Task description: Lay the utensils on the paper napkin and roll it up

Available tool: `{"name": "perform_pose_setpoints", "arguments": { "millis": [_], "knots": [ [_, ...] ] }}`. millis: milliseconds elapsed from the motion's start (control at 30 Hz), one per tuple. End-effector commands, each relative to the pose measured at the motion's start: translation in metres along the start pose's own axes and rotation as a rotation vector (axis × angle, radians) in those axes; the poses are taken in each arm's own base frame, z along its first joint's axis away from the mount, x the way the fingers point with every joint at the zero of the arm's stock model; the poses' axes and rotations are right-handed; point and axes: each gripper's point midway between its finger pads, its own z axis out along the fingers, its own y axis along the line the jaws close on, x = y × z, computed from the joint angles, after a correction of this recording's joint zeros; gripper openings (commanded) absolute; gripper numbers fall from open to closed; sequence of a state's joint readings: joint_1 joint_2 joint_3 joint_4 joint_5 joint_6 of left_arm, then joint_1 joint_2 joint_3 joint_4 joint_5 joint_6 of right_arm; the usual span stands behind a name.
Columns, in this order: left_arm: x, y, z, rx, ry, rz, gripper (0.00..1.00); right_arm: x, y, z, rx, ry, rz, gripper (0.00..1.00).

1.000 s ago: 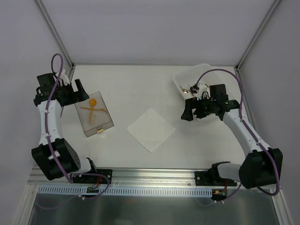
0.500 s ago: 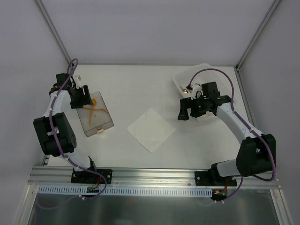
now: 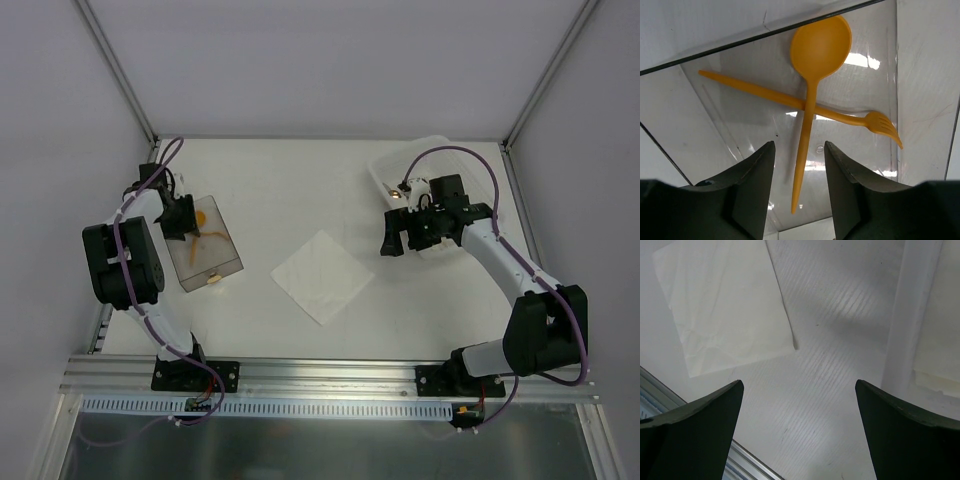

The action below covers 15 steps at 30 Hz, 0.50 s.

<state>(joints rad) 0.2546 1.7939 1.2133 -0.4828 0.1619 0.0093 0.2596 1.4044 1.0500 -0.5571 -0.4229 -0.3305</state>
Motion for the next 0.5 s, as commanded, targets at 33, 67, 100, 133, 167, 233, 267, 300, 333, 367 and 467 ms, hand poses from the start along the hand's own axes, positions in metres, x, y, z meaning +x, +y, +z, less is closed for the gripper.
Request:
{"name": "perform_pose_setpoints", "arguments": {
  "millis": [33, 67, 100, 133, 167, 233, 267, 300, 333, 367, 467],
  "knots": [
    [-0.01, -0.004, 0.004, -0.015, -0.017, 0.031, 0.43, -0.012, -0.001, -0.003, 0.017, -0.026, -0.018, 0.99],
    [-0.009, -0.004, 0.007, -0.014, -0.009, 0.03, 0.43, -0.011, -0.002, -0.002, 0.018, -0.023, -0.017, 0.99],
    [-0.01, -0.005, 0.008, -0.013, -0.01, 0.033, 0.43, -0.011, -0.002, -0.002, 0.02, -0.022, -0.016, 0.99],
    [-0.009, -0.005, 0.009, -0.012, -0.006, 0.034, 0.43, -0.01, -0.002, -0.002, 0.021, -0.02, -0.016, 0.99],
    [-0.008, -0.005, 0.011, -0.012, -0.001, 0.032, 0.43, -0.01, -0.002, -0.002, 0.021, -0.02, -0.016, 0.99],
    [-0.008, -0.004, 0.014, -0.02, 0.005, 0.029, 0.4, -0.009, -0.003, -0.001, 0.024, -0.017, -0.016, 0.99],
    [-0.007, -0.002, 0.016, -0.03, 0.012, 0.028, 0.4, -0.008, -0.004, 0.0, 0.027, -0.013, -0.014, 0.99],
    [-0.007, 0.0, 0.017, -0.036, 0.013, 0.027, 0.37, -0.008, -0.004, -0.001, 0.027, -0.014, -0.015, 0.99],
    [-0.006, 0.001, 0.018, -0.041, 0.018, 0.025, 0.34, -0.008, -0.004, -0.001, 0.028, -0.013, -0.013, 0.99],
    [-0.005, 0.001, 0.019, -0.043, 0.022, 0.021, 0.32, -0.009, -0.004, -0.001, 0.028, -0.016, -0.014, 0.99],
    [-0.009, 0.003, 0.016, -0.057, 0.008, 0.021, 0.2, -0.009, -0.004, -0.001, 0.028, -0.016, -0.012, 0.99]
  ]
}}
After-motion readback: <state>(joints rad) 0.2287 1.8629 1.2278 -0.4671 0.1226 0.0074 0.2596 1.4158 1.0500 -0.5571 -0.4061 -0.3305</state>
